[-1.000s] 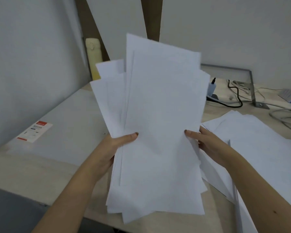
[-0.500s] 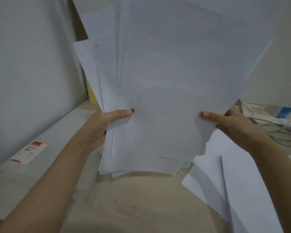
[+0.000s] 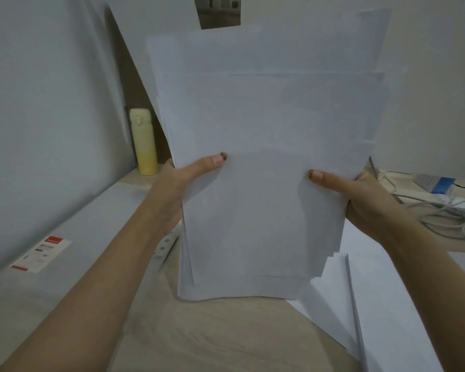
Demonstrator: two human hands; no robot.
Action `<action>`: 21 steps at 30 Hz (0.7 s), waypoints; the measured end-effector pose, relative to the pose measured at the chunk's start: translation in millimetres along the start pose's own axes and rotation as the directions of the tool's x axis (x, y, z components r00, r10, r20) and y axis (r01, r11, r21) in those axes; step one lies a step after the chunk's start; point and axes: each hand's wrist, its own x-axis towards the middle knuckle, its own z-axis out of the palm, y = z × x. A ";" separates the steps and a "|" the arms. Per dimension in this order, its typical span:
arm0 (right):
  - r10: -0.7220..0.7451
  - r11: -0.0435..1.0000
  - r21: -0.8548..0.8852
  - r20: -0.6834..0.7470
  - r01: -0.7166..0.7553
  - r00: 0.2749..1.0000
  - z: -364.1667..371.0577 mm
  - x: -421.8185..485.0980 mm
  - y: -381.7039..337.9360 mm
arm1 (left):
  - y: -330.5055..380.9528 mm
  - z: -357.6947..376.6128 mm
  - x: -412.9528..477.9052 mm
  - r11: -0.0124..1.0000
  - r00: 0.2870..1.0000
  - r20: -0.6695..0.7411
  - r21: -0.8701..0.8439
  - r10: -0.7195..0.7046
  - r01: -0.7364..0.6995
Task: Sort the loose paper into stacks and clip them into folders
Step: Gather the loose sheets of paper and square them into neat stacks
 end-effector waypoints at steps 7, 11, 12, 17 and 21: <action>0.056 0.987 0.154 -0.061 -0.046 0.997 -2.7 -8.3 25.9 | -10.2 0.1 -6.4 0.999 0.994 -0.110 -0.041 0.025 -0.029; 0.195 0.976 0.115 -0.066 -0.187 0.979 3.9 -19.9 46.4 | -24.9 -1.9 -10.4 0.999 0.989 -0.148 -0.006 -0.032 0.031; 0.197 0.975 0.119 -0.076 -0.187 0.977 5.6 -19.9 46.0 | -24.8 -0.5 -9.5 1.000 0.989 -0.146 0.014 -0.026 0.028; 0.010 0.998 0.062 -0.126 -0.002 0.992 11.3 -7.5 12.4 | 0.2 12.3 1.7 0.990 0.975 -0.173 0.036 0.137 -0.133; -0.110 0.993 0.020 -0.133 0.114 0.985 9.3 1.3 -8.3 | 15.3 14.5 10.9 0.971 0.963 -0.128 0.011 0.237 -0.238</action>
